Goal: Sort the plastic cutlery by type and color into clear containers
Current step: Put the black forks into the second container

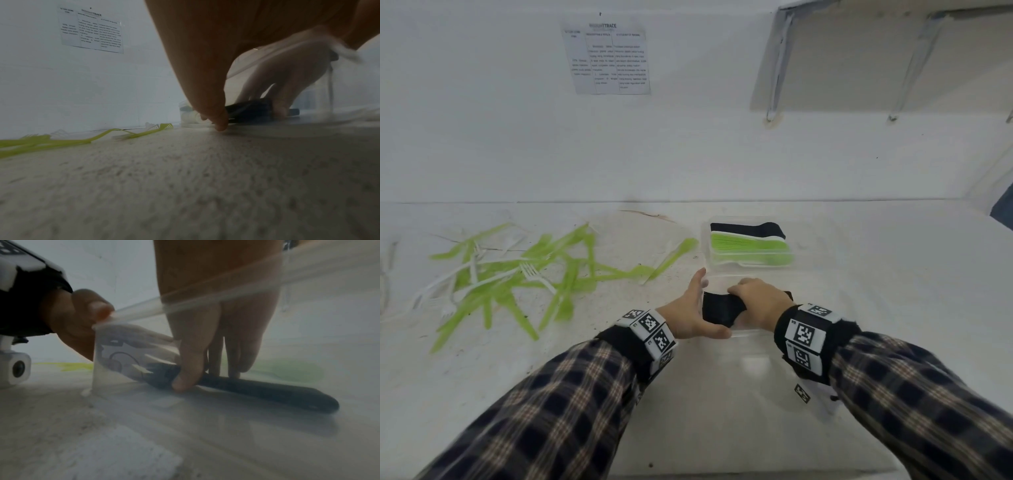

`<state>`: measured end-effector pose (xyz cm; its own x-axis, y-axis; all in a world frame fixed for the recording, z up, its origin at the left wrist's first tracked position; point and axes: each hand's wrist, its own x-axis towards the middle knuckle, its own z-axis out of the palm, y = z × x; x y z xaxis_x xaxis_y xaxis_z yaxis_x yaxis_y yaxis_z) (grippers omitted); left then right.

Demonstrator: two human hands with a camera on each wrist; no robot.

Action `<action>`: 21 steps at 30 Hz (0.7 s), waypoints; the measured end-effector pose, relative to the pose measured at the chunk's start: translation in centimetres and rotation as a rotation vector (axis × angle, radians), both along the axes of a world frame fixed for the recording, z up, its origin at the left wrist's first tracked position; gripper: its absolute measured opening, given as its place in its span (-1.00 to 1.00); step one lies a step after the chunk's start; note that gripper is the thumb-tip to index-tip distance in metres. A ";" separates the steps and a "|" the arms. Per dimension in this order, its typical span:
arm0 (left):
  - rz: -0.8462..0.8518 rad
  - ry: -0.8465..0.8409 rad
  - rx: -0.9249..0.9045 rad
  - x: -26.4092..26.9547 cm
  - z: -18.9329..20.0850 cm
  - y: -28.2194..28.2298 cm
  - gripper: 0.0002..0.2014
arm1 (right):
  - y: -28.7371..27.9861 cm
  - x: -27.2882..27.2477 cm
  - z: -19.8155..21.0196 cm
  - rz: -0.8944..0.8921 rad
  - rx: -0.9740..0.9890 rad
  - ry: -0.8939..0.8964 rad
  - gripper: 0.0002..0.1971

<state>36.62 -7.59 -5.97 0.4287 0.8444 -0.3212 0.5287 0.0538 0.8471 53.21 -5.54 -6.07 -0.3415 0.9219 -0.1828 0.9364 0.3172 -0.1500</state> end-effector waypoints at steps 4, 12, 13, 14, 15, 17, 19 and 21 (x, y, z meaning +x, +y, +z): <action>0.004 -0.008 -0.002 -0.1 -0.1 0.0 0.18 | -0.1 -0.1 0.4 -0.023 0.024 0.007 -0.55; 0.004 -0.044 -0.008 0.0 -0.1 0.0 0.16 | -0.2 0.1 0.9 -0.009 -0.003 0.022 -0.39; 0.004 -0.034 -0.008 -0.1 -0.1 0.0 0.17 | -0.2 0.2 0.9 -0.010 -0.002 0.021 -0.37; 0.004 -0.028 -0.008 -0.1 -0.1 0.0 0.17 | -0.2 0.3 0.9 -0.011 -0.002 0.018 -0.36; 0.004 -0.028 -0.011 -0.1 -0.1 0.0 0.17 | -0.2 0.3 1.0 -0.014 -0.005 0.014 -0.36; 0.003 -0.030 -0.009 -0.2 -0.1 0.0 0.16 | -0.2 0.2 1.1 -0.027 -0.011 0.005 -0.38; -0.001 -0.031 -0.008 -0.1 -0.1 0.0 0.16 | -0.2 0.1 1.1 -0.029 -0.011 -0.004 -0.43; 0.000 -0.042 -0.006 0.0 -0.2 0.0 0.16 | -0.3 0.0 1.1 -0.031 -0.014 -0.005 -0.45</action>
<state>36.57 -7.57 -6.13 0.4418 0.8425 -0.3082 0.4924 0.0594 0.8684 53.20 -5.87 -4.99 -0.3118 0.9293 -0.1978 0.9466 0.2858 -0.1492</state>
